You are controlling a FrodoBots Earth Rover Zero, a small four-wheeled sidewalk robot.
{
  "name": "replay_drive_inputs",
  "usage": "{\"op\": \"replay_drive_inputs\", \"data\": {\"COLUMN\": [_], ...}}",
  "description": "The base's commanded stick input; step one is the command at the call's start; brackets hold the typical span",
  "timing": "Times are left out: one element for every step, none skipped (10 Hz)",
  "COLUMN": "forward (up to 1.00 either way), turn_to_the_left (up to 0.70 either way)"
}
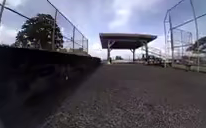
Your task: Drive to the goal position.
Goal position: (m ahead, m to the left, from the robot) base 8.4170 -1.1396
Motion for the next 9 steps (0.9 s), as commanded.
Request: {"op": "replay_drive_inputs", "data": {"forward": [0.85,0.85,0.85,0.85,0.85,0.85,0.85,0.85,0.85], "turn_to_the_left": [0.0,0.0,0.0,0.0,0.0,0.0,0.0,0.0,0.0]}}
